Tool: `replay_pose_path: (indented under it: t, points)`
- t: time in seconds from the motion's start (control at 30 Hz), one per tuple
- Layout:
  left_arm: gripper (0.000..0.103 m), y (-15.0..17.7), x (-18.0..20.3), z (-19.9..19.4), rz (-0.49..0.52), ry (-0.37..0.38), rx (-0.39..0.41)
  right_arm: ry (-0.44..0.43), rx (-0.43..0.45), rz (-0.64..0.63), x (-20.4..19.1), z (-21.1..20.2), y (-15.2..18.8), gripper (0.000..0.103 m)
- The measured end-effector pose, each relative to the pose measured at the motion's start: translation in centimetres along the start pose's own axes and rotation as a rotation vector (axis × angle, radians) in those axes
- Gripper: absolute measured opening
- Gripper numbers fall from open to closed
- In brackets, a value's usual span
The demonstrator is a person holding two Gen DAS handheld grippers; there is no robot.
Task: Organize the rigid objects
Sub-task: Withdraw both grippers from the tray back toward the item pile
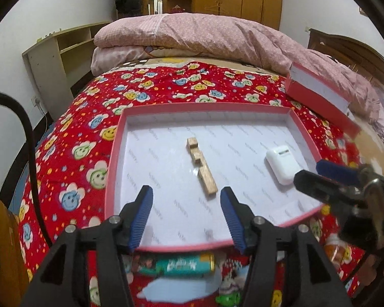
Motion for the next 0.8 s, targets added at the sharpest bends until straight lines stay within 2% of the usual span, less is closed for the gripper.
replay_pose_path:
  t: [0.4,0.8]
  points:
    - [0.061,2.3,0.2,-3.6,0.010,0.023,0.000,0.011,0.007,0.006,-1.1,-3.9,2.6,0.061]
    - [0.061,5.4,-0.6,-5.6,-0.013,0.032,-0.027,0.007,-0.025,0.018,-1.6,-5.5,5.9,0.061]
Point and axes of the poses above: each gripper's, at about its wrist camera, not at the fingertips, and z roughly the way its jaws point, x to its right, y to its underside, the point moved 4 cm from there along z, roughly the way its jaws point, and after that the axes turned 6 degrees about x, right-handed, at the moved point
